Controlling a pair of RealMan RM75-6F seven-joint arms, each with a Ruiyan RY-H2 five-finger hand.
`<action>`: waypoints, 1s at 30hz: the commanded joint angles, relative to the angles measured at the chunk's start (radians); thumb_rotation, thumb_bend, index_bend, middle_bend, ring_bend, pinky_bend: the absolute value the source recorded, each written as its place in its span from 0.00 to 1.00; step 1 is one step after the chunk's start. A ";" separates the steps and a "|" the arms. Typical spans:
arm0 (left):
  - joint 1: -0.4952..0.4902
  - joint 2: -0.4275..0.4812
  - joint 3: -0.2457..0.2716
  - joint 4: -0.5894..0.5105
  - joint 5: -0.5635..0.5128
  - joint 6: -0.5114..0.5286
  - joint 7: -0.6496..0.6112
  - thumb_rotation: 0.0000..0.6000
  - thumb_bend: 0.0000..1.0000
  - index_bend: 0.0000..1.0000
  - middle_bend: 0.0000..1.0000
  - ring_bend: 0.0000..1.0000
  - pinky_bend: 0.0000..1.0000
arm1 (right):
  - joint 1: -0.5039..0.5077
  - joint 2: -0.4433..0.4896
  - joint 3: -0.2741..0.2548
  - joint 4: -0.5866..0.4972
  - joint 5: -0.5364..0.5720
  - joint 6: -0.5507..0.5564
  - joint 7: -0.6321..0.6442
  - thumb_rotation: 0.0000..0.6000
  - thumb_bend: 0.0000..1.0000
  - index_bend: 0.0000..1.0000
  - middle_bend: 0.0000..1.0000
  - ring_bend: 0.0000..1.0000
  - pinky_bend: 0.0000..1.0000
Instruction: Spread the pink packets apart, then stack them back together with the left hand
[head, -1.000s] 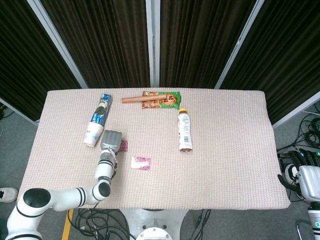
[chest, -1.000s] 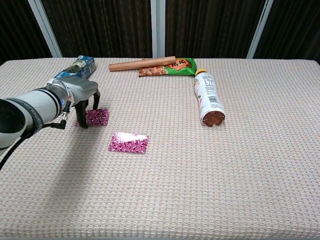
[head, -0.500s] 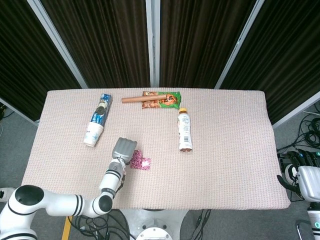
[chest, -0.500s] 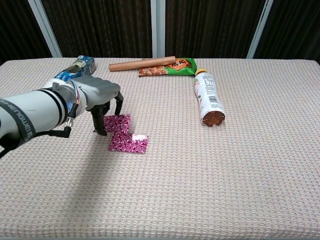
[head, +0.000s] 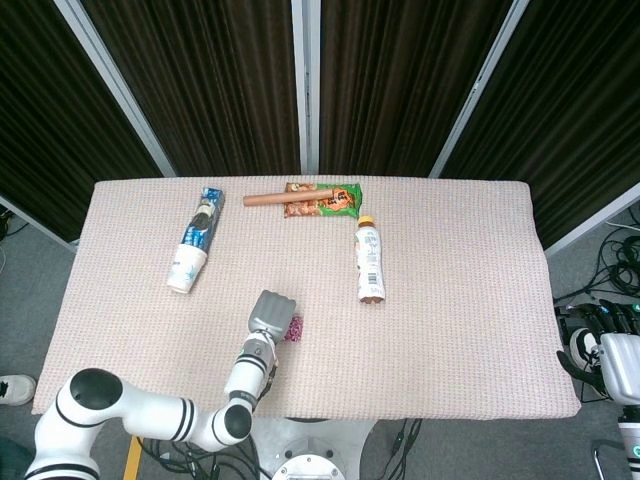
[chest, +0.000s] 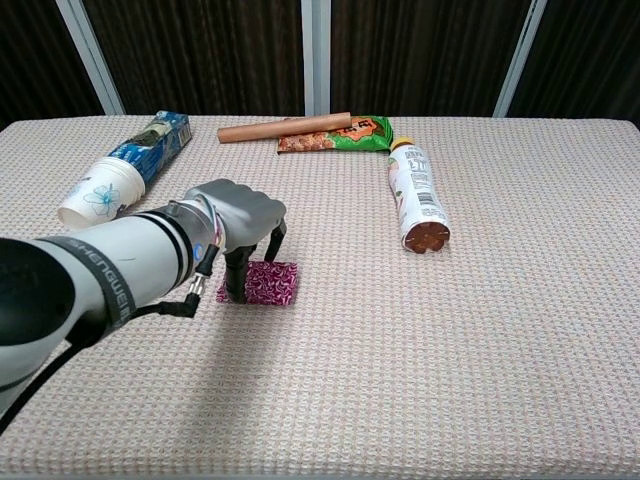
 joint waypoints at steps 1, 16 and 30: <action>-0.011 -0.013 -0.009 0.022 -0.020 0.002 0.013 1.00 0.21 0.49 0.89 0.86 0.98 | 0.000 0.000 0.000 0.002 0.001 -0.002 0.002 0.86 0.17 0.25 0.21 0.11 0.12; -0.023 -0.032 -0.019 0.058 -0.050 0.002 0.040 1.00 0.21 0.49 0.89 0.86 0.98 | 0.001 -0.003 0.002 0.016 0.008 -0.008 0.015 0.85 0.17 0.25 0.21 0.11 0.13; -0.021 -0.038 -0.015 0.068 -0.050 -0.001 0.046 1.00 0.21 0.47 0.89 0.86 0.98 | 0.000 -0.003 0.002 0.020 0.010 -0.010 0.018 0.85 0.16 0.25 0.21 0.11 0.13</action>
